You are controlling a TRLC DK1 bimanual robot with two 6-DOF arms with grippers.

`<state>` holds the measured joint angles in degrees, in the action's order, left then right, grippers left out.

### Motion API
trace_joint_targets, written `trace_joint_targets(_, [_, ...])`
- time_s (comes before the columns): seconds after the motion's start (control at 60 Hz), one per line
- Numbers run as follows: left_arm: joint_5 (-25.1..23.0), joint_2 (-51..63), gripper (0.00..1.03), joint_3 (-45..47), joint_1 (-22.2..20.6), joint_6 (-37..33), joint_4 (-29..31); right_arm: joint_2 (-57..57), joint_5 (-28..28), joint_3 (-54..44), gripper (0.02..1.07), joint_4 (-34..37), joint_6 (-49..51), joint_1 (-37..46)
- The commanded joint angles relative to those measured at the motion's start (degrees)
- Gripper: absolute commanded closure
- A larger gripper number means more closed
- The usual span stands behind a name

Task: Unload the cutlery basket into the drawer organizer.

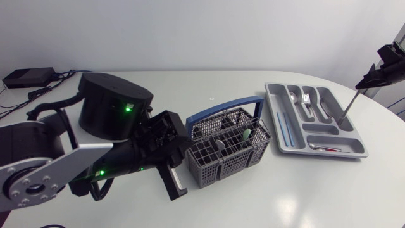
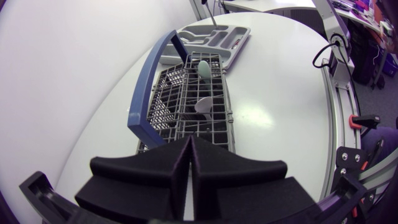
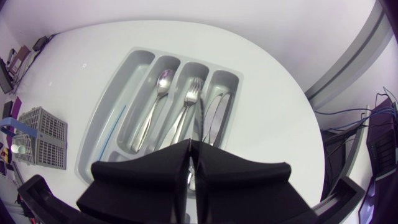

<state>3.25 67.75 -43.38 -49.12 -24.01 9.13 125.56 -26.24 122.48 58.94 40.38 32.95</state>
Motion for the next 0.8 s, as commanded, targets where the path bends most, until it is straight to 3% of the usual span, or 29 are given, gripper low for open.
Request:
trace_joint_targets(0.0, [-0.7, -0.95, 0.96, 1.71, 0.43, -0.51, -0.34, 1.88, 0.93, 0.75, 1.02, 1.0, 1.19, -0.96])
trace_joint_targets(0.683, [-0.78, -1.83, 0.96, 1.54, -0.1, 0.02, -0.16, 7.69, 4.09, -5.93, 1.01, -10.77, -2.06, -3.42])
trace_joint_targets(0.783, [-0.7, -1.83, 0.96, 1.36, -0.1, 0.02, -0.07, 7.77, 5.23, -8.04, 0.94, -12.97, -2.32, -3.51])
